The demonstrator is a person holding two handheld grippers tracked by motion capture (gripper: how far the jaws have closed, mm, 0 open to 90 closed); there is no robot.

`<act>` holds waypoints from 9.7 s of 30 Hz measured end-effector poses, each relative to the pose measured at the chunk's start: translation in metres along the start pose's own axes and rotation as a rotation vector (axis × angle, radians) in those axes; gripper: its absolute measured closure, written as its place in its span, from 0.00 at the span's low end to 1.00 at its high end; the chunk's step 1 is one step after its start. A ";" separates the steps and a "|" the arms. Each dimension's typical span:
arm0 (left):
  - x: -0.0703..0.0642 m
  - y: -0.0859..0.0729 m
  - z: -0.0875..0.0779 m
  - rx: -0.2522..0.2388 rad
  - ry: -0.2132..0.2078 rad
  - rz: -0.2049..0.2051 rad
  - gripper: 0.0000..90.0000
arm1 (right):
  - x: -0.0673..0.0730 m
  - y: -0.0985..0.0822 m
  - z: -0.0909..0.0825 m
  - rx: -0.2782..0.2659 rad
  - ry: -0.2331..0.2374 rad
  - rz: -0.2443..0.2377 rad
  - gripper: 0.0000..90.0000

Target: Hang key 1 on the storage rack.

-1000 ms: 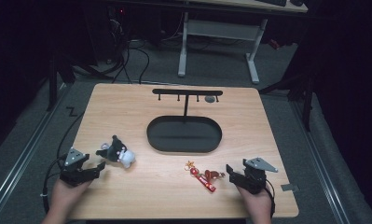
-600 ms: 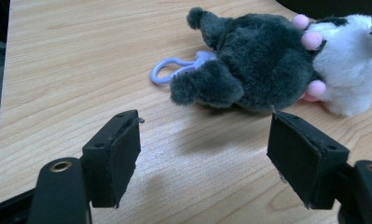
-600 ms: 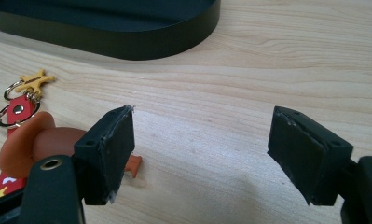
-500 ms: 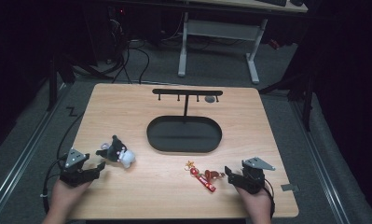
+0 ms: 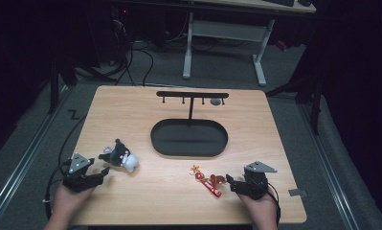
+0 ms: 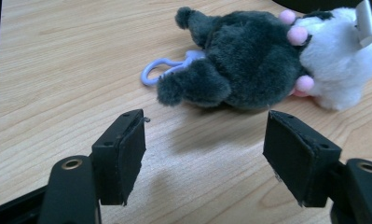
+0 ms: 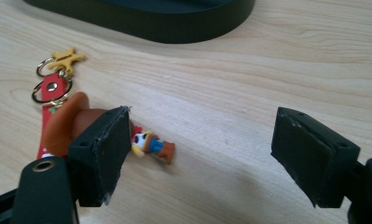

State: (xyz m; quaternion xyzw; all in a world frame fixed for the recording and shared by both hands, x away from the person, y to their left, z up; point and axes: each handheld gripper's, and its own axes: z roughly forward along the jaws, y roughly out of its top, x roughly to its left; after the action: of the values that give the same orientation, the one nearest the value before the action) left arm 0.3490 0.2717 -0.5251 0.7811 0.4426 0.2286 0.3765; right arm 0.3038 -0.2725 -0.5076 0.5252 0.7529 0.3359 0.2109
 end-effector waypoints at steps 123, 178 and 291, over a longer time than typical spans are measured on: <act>-0.030 0.003 -0.009 -0.003 -0.149 0.095 0.32 | 0.054 0.071 0.032 0.596 0.159 -0.360 0.64; -0.030 0.002 -0.007 0.006 -0.160 0.094 0.32 | 0.011 0.149 -0.081 0.539 -0.029 -0.142 0.64; -0.029 -0.001 -0.004 0.028 -0.197 0.102 0.32 | -0.013 0.285 0.008 0.389 -0.193 -0.019 0.64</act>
State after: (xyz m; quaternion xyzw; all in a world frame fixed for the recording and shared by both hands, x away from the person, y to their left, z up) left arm 0.3309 0.2485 -0.5242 0.8265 0.3663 0.1631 0.3951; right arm 0.4991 -0.2183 -0.3064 0.5787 0.7847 0.1304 0.1799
